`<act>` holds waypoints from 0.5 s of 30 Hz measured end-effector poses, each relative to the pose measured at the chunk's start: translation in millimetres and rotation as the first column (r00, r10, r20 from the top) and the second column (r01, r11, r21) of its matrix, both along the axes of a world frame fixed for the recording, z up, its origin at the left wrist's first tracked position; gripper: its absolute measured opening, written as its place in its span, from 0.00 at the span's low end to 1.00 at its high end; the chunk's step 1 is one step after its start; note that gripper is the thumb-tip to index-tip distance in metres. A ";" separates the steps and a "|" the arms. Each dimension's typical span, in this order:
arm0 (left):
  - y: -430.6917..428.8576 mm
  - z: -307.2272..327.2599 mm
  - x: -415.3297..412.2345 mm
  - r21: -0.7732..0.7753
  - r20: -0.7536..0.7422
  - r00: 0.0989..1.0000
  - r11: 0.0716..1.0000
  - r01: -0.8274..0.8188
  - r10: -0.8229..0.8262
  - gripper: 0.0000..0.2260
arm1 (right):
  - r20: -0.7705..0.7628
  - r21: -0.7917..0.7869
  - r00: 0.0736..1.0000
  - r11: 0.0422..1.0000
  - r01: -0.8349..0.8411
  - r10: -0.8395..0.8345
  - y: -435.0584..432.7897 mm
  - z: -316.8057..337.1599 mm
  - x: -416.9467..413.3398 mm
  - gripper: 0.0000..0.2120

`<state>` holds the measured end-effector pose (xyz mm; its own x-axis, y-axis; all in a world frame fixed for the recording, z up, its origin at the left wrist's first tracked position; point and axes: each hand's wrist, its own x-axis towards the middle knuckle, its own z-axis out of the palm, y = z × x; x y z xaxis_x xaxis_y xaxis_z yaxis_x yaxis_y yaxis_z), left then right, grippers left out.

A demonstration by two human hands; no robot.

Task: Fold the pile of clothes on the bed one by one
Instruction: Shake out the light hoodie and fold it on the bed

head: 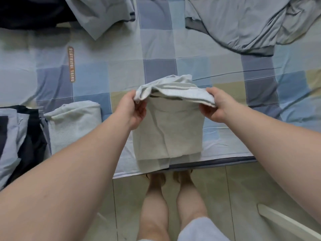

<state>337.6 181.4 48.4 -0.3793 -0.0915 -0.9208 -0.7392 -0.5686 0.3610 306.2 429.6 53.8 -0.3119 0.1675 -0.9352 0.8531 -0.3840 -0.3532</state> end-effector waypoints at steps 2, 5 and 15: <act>8.2 -24.4 -9.8 -0.020 -0.098 0.995 1.000 0.008 -0.010 0.10 | -0.091 -0.005 0.993 0.997 -0.077 0.077 -5.5 -23.1 -6.0 0.10; 18.6 -68.1 -2.6 -0.477 -0.179 0.887 0.826 0.300 -0.426 0.12 | -0.221 0.314 0.821 0.835 -0.452 0.527 -16.0 -59.1 7.6 0.16; 27.0 -199.1 3.2 -0.790 0.396 0.172 -0.239 0.564 -0.902 0.31 | 0.282 0.812 0.077 -0.195 -0.549 0.956 -13.6 -189.5 0.3 0.32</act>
<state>340.9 208.4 -150.7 -0.8604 0.0329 -0.5085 -0.1567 0.9325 0.3255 306.5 416.0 -135.6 -0.8942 -0.1272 -0.4292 -0.0170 0.9677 -0.2515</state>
